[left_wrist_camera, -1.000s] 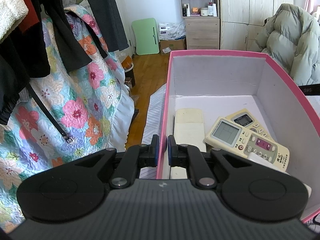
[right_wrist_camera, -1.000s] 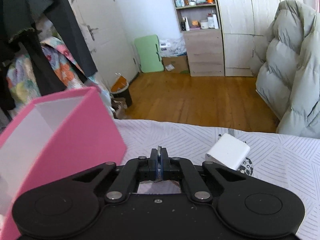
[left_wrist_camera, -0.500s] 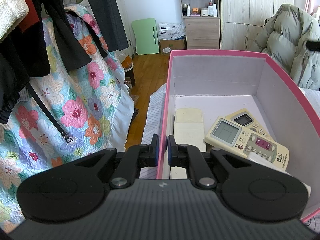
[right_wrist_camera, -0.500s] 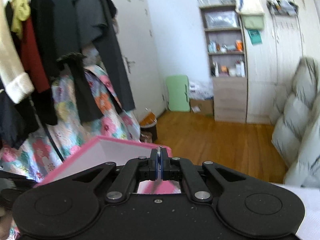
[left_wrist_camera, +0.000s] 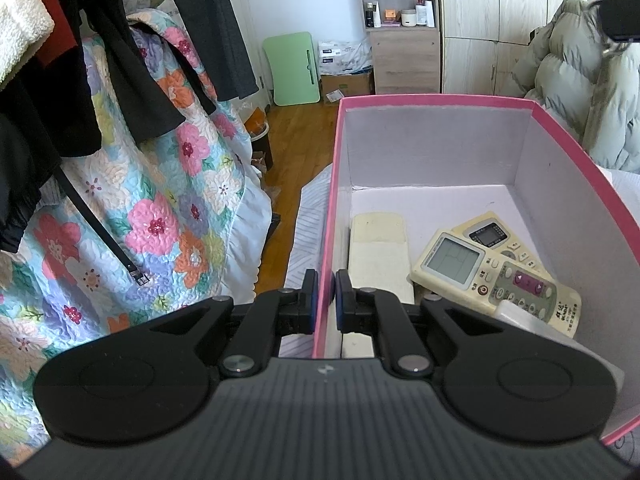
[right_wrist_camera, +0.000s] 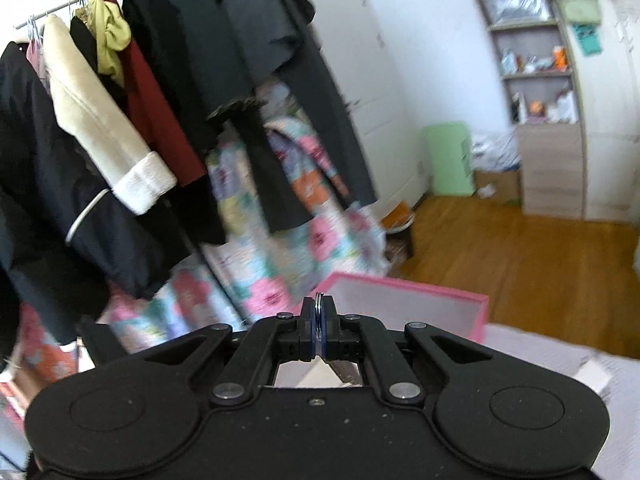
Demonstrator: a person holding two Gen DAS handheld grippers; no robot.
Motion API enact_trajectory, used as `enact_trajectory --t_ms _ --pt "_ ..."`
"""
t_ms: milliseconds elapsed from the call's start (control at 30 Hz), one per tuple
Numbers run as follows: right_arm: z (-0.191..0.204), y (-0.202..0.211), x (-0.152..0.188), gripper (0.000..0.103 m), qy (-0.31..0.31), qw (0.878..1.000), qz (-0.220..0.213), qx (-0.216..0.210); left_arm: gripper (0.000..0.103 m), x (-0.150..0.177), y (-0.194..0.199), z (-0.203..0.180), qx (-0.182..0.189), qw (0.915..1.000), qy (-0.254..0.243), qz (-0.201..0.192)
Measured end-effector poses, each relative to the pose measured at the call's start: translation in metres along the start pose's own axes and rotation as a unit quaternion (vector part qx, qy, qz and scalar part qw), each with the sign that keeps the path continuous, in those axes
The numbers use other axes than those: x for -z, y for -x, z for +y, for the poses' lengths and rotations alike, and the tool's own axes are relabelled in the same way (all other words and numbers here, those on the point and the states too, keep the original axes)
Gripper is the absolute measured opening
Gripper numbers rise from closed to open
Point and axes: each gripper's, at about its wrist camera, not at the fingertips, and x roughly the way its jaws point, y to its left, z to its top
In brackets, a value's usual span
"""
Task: Organize rigid objects
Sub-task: 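Carry the keys into the pink box and open the right gripper, then grasp the white charger block on the bedspread with the right gripper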
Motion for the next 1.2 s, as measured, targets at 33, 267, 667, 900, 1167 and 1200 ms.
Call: enact_trajectory --t_ms 33,267,667,900,1167,1200 --pt "0.003 -0.005 0.001 0.004 -0.004 1.000 0.011 -0.010 0.008 0.000 0.000 -0.001 -0.001 1.0000 -0.002 0.000" --pt "0.008 -0.059 0.007 0.004 -0.050 0.992 0.100 -0.056 0.008 0.001 0.002 -0.002 -0.002 1.0000 -0.006 -0.005" --pt "-0.015 -0.173 0.033 0.011 -0.141 0.965 0.218 -0.023 0.008 0.002 0.005 0.002 0.005 0.9999 -0.008 -0.007" --pt "-0.016 -0.121 0.018 0.031 -0.080 0.982 0.171 0.000 0.008 0.002 0.005 0.003 0.004 0.9999 -0.005 -0.011" --pt "-0.079 -0.028 0.005 0.044 -0.110 0.986 0.103 0.072 0.008 0.002 0.005 0.000 -0.001 0.9999 -0.007 -0.012" --pt "-0.088 -0.020 0.005 0.044 -0.116 0.985 0.099 0.085 0.008 0.002 0.004 0.000 -0.002 0.9999 -0.007 -0.012"
